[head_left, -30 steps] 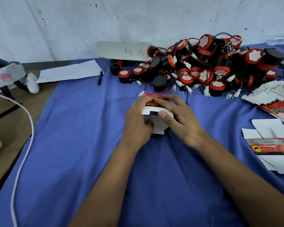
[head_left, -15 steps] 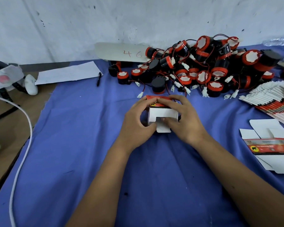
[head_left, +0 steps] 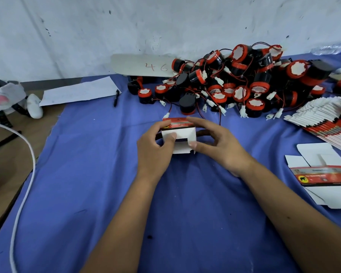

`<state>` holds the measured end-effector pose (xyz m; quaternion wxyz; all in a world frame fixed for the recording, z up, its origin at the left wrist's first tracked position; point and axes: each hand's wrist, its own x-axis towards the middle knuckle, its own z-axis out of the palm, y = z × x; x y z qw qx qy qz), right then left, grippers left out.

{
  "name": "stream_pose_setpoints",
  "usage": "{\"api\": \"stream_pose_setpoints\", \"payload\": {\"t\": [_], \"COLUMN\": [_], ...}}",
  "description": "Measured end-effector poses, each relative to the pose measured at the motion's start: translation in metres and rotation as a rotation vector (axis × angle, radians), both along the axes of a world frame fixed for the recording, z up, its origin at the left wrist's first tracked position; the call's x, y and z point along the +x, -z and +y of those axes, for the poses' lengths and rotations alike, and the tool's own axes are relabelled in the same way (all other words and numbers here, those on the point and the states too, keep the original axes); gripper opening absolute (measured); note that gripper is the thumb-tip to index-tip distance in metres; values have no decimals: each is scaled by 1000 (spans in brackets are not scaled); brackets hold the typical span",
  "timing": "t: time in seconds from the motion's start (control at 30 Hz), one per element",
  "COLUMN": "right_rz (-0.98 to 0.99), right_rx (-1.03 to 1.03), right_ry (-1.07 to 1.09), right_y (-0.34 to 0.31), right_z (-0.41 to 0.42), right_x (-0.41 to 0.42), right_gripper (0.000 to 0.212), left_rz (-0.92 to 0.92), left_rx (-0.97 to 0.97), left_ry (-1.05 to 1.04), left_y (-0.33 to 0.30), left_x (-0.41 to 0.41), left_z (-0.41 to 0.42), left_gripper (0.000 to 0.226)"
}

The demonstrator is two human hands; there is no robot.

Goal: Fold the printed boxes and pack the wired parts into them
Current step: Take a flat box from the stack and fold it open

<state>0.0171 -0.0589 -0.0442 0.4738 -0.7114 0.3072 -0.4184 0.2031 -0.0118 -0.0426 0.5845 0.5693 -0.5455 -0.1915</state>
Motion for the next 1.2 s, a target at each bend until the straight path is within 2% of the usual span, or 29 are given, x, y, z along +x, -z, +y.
{"api": "stream_pose_setpoints", "payload": {"t": [0.2,0.37,0.43,0.57,0.63,0.83,1.0,1.2], "right_rz": [60,82,78,36,15,23,61,43], "right_rx": [-79,-129,-117,-102,-90,-85,-83,-97], "right_ry": [172,258,311,337,318,205,147,126], "right_y": [6,7,6,3,3,6,8,8], "right_z": [-3,-1,-3,-3,-3,-6,-7,-4], "right_x": [5,6,5,4,4,2,2,4], "right_gripper": [51,44,42,38,37,56,76,76], "left_rz": [-199,-337,-276,127,224,-15,-135,-265], "left_rx": [-46,-44,-33,112,156,84,2,-54], "left_ry": [145,118,191,390,418,292,198,119], "left_y": [3,3,1,-5,-6,-2,1,0], "left_x": [-3,-9,-10,-3,3,0,0,-2], "left_z": [0,2,4,7,6,6,3,0], "left_gripper": [54,58,56,50,54,56,41,35]}}
